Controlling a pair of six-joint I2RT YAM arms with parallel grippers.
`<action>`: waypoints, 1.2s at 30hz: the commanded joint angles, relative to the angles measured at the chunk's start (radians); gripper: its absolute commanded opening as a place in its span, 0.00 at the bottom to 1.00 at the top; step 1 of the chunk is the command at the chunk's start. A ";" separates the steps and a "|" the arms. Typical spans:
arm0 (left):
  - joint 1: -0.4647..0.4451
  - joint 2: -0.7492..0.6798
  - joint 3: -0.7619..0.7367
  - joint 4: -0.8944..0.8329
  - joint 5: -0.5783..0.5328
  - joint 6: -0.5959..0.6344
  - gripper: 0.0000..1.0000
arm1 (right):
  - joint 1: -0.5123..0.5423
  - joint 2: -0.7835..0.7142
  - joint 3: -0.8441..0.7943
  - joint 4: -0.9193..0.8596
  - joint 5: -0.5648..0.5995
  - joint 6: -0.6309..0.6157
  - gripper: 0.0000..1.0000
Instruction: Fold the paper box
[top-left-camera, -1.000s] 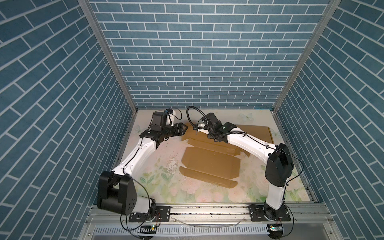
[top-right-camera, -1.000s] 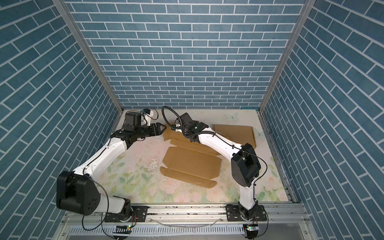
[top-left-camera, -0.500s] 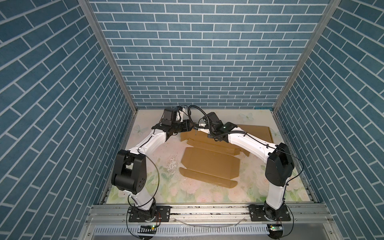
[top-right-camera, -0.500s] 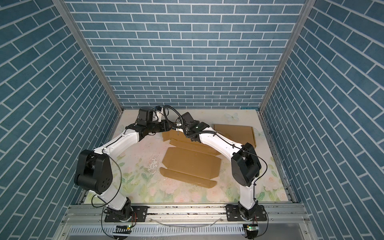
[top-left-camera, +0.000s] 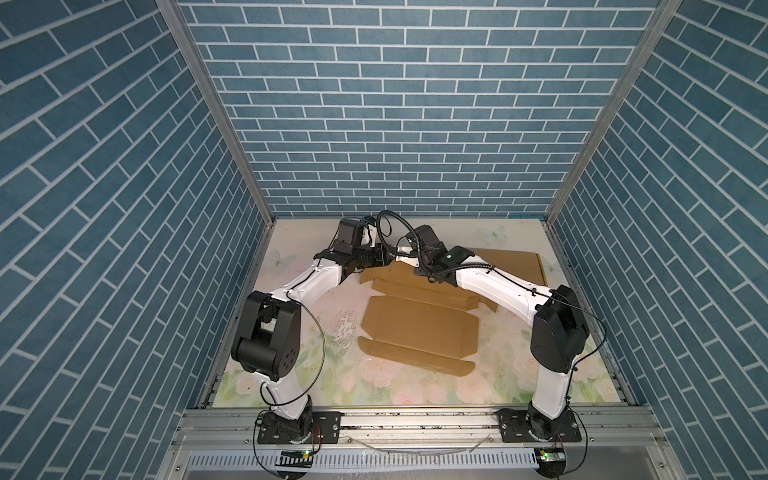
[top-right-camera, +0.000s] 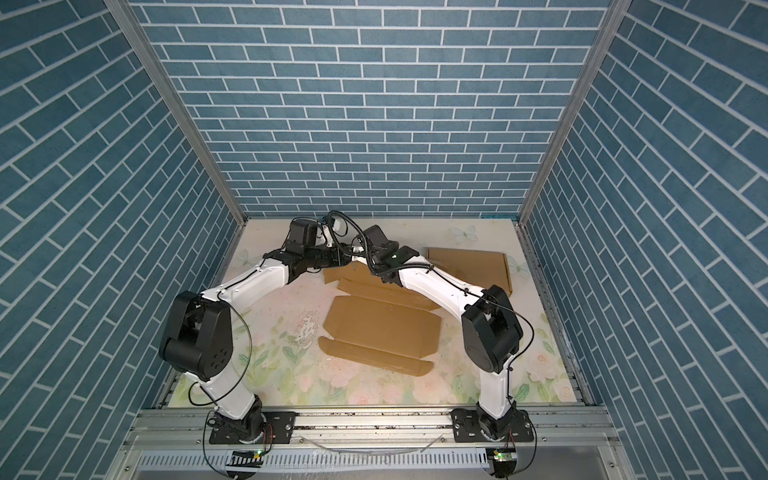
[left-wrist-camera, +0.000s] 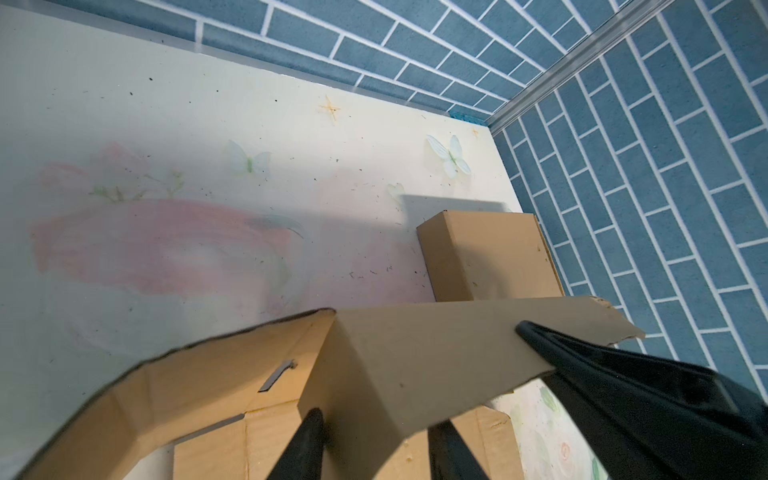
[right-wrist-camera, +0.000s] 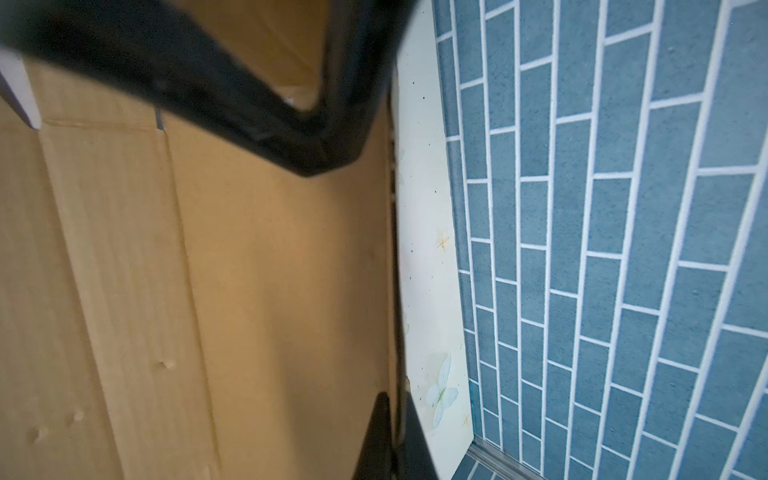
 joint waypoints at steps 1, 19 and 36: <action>0.011 -0.016 -0.016 0.017 0.025 0.008 0.44 | 0.004 -0.021 -0.058 0.078 0.004 -0.013 0.00; 0.055 -0.150 -0.393 0.130 -0.185 -0.014 0.69 | -0.020 -0.025 -0.062 0.068 -0.024 -0.032 0.00; -0.067 0.012 -0.348 0.263 -0.190 -0.027 0.70 | -0.018 -0.032 -0.074 0.078 -0.035 -0.017 0.00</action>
